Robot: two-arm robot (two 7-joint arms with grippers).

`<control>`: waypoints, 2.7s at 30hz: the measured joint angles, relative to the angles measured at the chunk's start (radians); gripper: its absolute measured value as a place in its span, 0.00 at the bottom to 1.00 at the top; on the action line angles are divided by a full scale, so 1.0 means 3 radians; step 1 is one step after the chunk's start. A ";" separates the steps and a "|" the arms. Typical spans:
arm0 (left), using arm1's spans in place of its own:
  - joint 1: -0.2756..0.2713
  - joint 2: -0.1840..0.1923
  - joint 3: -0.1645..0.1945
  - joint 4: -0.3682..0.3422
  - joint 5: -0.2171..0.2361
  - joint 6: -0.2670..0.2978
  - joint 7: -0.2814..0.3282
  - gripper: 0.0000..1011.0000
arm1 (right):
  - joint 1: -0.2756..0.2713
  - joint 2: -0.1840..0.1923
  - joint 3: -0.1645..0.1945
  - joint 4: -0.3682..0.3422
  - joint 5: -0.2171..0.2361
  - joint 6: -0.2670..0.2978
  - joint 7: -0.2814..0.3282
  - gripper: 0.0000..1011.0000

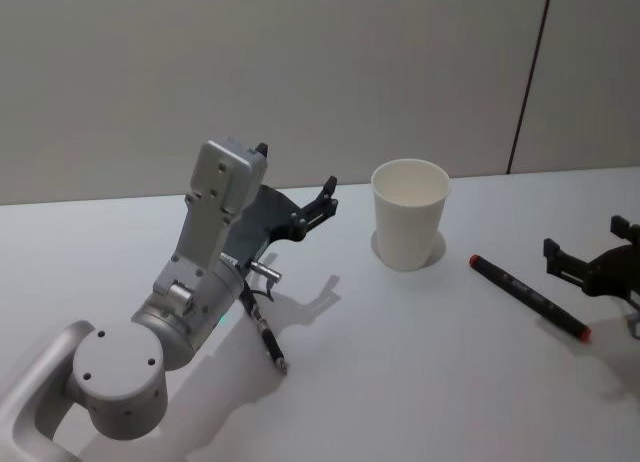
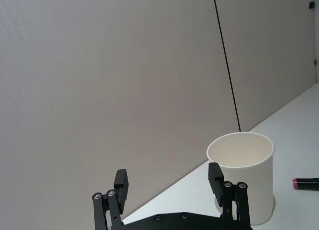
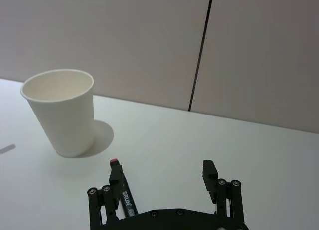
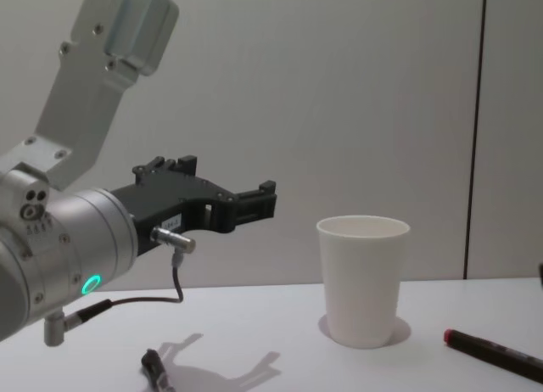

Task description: Place the pen into the pen holder.

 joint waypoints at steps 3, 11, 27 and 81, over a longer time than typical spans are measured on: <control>0.0000 0.0000 0.0000 0.0000 0.0000 0.0000 0.0000 0.99 | 0.0074 -0.0031 -0.0035 0.0057 -0.0056 0.0139 0.0056 0.99; 0.0000 0.0000 0.0000 0.0000 0.0000 0.0000 0.0000 0.99 | 0.0173 -0.0081 -0.0093 0.0152 -0.0156 0.0340 0.0146 0.99; 0.0000 0.0000 0.0000 0.0000 0.0000 0.0000 0.0000 0.99 | 0.0308 -0.0167 -0.0194 0.0370 -0.0382 0.0536 0.0272 0.99; 0.0000 0.0000 0.0000 0.0000 0.0000 0.0000 0.0000 0.99 | 0.0463 -0.0395 -0.0364 0.0763 -0.0572 0.0396 0.0458 0.78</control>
